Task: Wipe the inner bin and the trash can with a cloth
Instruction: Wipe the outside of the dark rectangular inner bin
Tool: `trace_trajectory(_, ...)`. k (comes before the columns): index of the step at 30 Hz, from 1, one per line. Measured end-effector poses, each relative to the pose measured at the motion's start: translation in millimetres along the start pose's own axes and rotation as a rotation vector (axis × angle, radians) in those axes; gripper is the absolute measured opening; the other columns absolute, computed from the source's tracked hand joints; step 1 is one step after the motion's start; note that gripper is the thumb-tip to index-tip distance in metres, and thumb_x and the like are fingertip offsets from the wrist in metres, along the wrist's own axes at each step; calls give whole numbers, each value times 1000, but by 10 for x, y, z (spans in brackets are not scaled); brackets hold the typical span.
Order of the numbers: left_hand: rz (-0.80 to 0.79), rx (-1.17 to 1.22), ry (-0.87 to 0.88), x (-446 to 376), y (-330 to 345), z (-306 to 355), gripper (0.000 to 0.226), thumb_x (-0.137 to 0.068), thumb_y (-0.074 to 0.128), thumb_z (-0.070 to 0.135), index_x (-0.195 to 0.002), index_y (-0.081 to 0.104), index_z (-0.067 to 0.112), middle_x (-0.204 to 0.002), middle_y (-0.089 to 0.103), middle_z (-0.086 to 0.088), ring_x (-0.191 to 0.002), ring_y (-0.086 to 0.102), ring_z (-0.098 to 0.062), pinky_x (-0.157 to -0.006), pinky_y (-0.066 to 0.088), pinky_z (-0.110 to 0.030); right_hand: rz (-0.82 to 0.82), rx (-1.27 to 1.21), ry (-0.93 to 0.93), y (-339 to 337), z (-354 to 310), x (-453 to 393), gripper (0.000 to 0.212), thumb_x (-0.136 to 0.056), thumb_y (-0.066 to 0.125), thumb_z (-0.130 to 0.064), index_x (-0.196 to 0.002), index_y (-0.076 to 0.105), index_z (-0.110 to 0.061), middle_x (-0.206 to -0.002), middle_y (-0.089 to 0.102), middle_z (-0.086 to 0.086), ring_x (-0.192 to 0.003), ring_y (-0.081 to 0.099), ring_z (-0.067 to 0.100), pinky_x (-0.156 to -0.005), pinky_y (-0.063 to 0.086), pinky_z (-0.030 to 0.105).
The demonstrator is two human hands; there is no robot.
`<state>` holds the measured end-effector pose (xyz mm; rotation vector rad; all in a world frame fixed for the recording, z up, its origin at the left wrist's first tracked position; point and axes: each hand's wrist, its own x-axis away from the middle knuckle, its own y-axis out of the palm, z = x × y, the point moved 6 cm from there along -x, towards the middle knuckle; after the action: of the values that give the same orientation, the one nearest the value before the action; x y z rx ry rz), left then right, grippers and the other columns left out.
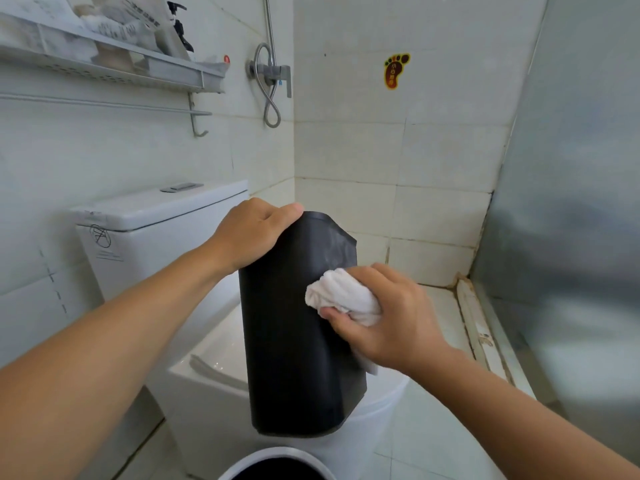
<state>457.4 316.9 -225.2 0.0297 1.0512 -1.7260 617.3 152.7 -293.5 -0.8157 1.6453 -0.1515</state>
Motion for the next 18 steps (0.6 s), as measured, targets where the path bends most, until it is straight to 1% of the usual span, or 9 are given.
trace_trajectory(3,2,51,13,56,-41,15,58,-91,52,53,-57,21,17,-54,21,2,-52,23,-18,-58,25,-35,14,-85,195,23,30,-280,42,-79,64,-70,-101,67,-35,-86,65,-15,-79,62,8,-70,55,37)
trace_trajectory(6,-37,98,-14,107,10,-16,57,-80,48,60,-63,23,12,-63,22,-7,-57,23,-20,-58,22,-36,26,-159,314,44,103,-503,32,-83,68,-64,-94,65,-34,-82,68,-14,-79,65,4,-73,56,38)
trace_trajectory(8,-37,111,-12,177,112,-87,56,-80,46,61,-60,23,14,-60,22,-5,-55,24,-18,-56,23,-34,31,-140,325,63,118,-524,31,-84,69,-63,-91,64,-33,-81,67,-14,-77,65,4,-71,55,38)
trace_trajectory(9,6,106,24,223,150,-119,55,-84,46,59,-55,23,19,-54,22,0,-51,24,-16,-54,23,-33,35,-133,323,75,125,-493,31,-84,69,-63,-92,64,-33,-81,67,-14,-77,64,4,-70,55,37)
trace_trajectory(11,112,88,132,300,178,-134,59,-89,46,56,-48,21,23,-46,20,9,-45,23,-13,-49,22,-27,63,-142,314,71,142,-405,34,-82,68,-65,-96,64,-34,-84,67,-16,-79,64,4,-70,55,36)
trace_trajectory(13,172,76,241,324,167,-66,54,-93,43,53,-49,22,29,-45,23,7,-44,26,-13,-48,21,-24,89,-145,307,45,138,-334,40,-80,64,-70,-102,65,-36,-87,66,-17,-82,63,3,-71,54,33)
trace_trajectory(14,173,61,287,314,161,-10,49,-94,42,49,-52,26,30,-46,26,6,-45,28,-14,-48,23,-25,91,-135,301,43,128,-311,42,-79,62,-71,-105,65,-38,-89,66,-17,-83,63,4,-72,54,32)
trace_trajectory(16,143,0,342,272,175,102,41,-95,37,41,-58,39,24,-49,35,4,-48,35,-18,-49,30,-32,83,-107,294,70,108,-258,45,-80,59,-72,-109,65,-38,-92,66,-16,-85,62,5,-73,54,32)
trace_trajectory(18,107,-49,348,246,228,183,40,-95,35,38,-67,49,12,-54,44,-3,-54,43,-24,-53,37,-42,103,-103,292,87,88,-179,48,-82,58,-72,-111,66,-35,-93,65,-15,-84,61,7,-73,54,34)
